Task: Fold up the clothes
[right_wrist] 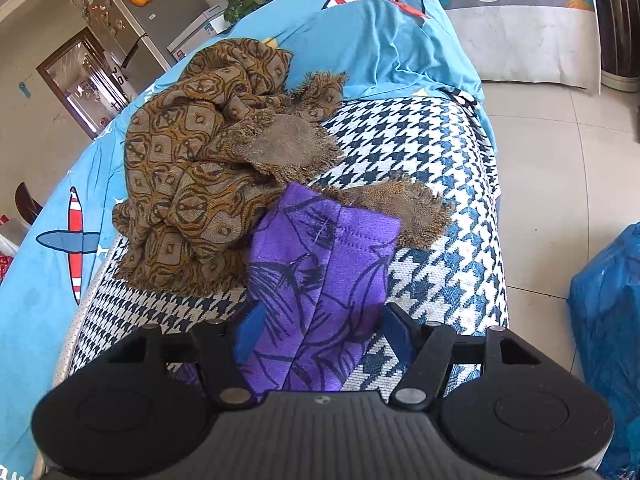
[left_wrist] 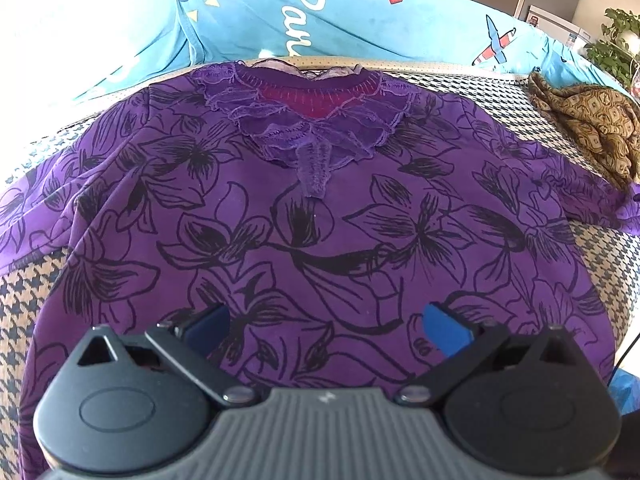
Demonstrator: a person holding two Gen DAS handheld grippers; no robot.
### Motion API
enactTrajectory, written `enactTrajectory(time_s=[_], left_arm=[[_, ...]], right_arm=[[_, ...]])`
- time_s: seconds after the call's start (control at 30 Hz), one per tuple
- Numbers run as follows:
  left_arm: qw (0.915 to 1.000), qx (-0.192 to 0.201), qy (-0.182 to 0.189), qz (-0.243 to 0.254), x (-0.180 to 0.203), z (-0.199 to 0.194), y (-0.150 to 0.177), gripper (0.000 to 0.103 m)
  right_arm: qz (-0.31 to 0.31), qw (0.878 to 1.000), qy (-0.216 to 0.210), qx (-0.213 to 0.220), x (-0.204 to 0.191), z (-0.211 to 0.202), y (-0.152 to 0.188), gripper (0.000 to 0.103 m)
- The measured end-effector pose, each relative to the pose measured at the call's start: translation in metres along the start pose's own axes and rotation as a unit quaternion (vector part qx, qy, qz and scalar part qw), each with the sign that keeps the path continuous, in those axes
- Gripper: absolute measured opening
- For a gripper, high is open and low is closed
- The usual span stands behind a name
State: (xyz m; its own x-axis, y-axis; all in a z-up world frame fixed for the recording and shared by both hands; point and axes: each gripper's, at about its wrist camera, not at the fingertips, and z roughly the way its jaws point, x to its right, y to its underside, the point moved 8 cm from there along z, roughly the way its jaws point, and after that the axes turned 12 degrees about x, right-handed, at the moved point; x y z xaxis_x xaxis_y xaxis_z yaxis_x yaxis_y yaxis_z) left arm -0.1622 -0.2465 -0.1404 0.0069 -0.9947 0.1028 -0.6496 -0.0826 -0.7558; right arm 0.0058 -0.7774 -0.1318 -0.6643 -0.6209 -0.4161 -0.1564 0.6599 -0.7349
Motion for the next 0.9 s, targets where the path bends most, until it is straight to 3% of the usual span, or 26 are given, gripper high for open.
enactTrajectory(time_s=[0.17,0.23,0.27,0.3,0.43,0.6,0.7,0.9], left_arm=[[1.0000,0.000,0.000,0.000,0.000,0.000,0.000,0.103],[1.0000,-0.001,-0.001,0.001,0.000,0.000,0.000,0.103],[1.0000,-0.001,-0.002,0.001,0.000,0.000,0.000,0.103],[1.0000,0.000,-0.003,0.001,0.000,0.000,-0.001,0.103],[1.0000,0.000,-0.004,-0.002,-0.002,0.000,-0.002,0.103],[1.0000,0.002,-0.007,-0.002,-0.003,-0.001,-0.002,0.103],[0.9999,0.002,-0.009,-0.005,-0.005,0.000,-0.002,0.103],[0.9998,0.003,-0.012,-0.014,-0.009,0.000,-0.004,0.103]], right_arm=[[-0.054,0.998,0.004,0.013,-0.009,0.005,0.006,0.062],[-0.085,0.996,0.011,0.023,-0.013,0.006,0.008,0.043],[-0.099,0.995,0.013,0.028,-0.014,0.004,0.007,0.018],[-0.108,0.994,0.013,0.032,-0.016,0.003,0.006,0.011],[-0.091,0.994,-0.018,0.053,-0.029,-0.014,-0.005,0.009],[-0.059,0.991,-0.105,0.064,-0.061,-0.044,-0.014,0.009],[-0.039,0.985,-0.160,0.053,-0.083,-0.058,-0.010,0.009],[-0.062,0.968,-0.239,0.047,-0.133,-0.087,0.010,0.009]])
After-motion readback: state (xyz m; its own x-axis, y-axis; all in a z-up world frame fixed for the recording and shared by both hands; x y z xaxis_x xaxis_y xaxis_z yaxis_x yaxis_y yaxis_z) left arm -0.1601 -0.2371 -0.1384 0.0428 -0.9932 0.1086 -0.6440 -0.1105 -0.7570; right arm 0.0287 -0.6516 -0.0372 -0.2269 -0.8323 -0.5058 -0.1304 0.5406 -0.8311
